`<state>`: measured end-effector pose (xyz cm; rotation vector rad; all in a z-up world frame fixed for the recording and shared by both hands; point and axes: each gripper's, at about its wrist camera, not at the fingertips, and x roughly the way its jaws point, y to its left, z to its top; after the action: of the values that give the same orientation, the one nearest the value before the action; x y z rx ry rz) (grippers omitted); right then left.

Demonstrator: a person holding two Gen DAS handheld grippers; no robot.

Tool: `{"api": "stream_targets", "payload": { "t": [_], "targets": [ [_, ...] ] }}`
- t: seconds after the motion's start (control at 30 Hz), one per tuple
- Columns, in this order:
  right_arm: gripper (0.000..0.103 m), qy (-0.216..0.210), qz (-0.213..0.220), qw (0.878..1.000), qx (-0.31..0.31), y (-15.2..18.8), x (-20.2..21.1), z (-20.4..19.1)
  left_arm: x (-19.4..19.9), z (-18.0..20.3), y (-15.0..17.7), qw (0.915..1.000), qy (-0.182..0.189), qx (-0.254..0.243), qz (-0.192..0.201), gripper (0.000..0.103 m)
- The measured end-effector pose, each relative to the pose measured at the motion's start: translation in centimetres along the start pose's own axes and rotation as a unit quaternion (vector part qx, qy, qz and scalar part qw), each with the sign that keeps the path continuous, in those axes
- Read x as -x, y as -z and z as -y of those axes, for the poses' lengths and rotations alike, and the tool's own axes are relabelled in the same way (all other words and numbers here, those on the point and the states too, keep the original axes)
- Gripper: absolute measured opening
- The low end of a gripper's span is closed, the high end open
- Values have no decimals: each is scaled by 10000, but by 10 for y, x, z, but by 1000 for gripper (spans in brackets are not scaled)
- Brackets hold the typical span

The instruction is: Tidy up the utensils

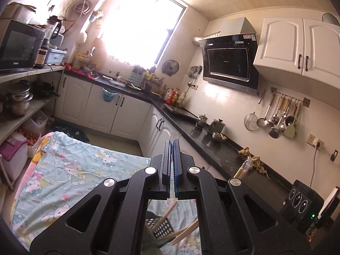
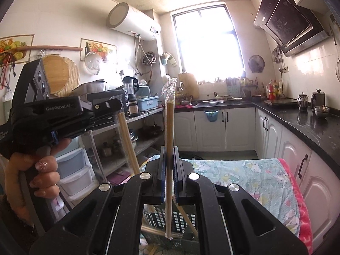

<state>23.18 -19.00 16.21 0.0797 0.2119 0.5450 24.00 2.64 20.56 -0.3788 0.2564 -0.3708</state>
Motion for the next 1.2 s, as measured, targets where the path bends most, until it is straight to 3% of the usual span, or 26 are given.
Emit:
{"api": "stream_targets", "payload": {
  "t": [0.37, 1.2],
  "targets": [
    [6, 89, -12, 9998, 165, 21, -27, -4, -15, -16, 19, 9999, -139, -95, -20, 0],
    [6, 340, -618, 9974, 165, 86, -80, 5, -40, -41, 79, 9972, -238, -156, -688, 0]
  ]
}}
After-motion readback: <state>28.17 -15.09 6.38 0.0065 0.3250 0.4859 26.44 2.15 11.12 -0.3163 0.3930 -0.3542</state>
